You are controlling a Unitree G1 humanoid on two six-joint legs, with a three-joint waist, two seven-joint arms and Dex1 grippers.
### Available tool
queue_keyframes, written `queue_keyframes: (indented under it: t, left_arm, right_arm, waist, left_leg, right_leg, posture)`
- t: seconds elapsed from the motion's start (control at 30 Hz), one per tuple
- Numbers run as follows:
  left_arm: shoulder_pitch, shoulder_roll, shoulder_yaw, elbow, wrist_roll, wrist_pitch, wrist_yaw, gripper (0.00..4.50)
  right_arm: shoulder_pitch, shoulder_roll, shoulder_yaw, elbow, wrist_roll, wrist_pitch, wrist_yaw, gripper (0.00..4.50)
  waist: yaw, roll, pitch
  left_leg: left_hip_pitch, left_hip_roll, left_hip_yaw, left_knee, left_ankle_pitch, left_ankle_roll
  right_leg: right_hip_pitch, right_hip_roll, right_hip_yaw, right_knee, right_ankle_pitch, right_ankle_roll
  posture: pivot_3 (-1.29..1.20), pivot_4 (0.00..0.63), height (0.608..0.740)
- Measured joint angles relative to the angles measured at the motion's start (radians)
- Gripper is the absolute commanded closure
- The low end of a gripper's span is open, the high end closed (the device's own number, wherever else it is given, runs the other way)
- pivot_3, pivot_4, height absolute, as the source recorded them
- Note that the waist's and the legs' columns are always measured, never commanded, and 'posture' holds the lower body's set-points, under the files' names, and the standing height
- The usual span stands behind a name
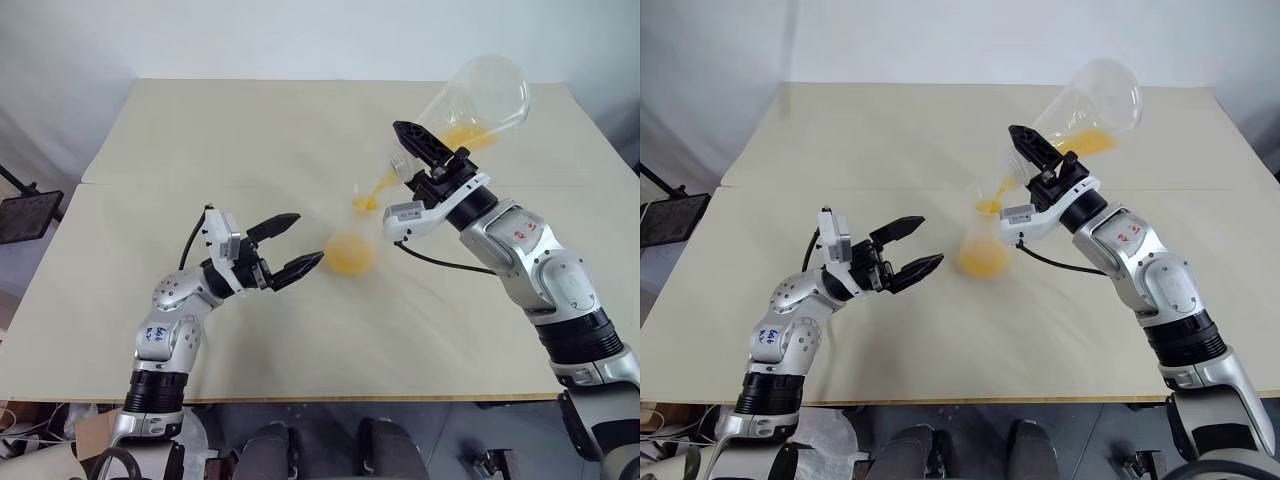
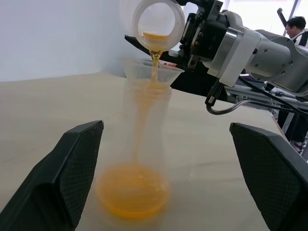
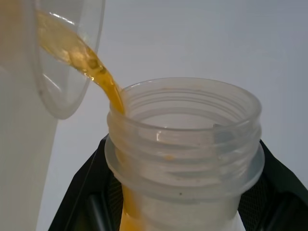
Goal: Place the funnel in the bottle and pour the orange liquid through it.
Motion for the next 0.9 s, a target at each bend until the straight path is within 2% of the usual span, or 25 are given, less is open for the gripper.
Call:
queue_keyframes:
  t: [0.9]
  left_arm:
    - [0.006,-0.016,-0.003,-0.009,0.000,-0.007,0.013,0.00]
  right_arm:
    - [-0.001,-0.032,0.000,0.015,-0.033,-0.037,-0.032,2.02]
  waist:
    - [0.000,0.000,0.000]
  left_leg:
    - [0.000,0.000,0.000,0.000,0.000,0.000]
  right_leg:
    - [0.000,0.000,0.000,0.000,0.000,0.000]
  posture:
    - [0.00,0.150,0.740]
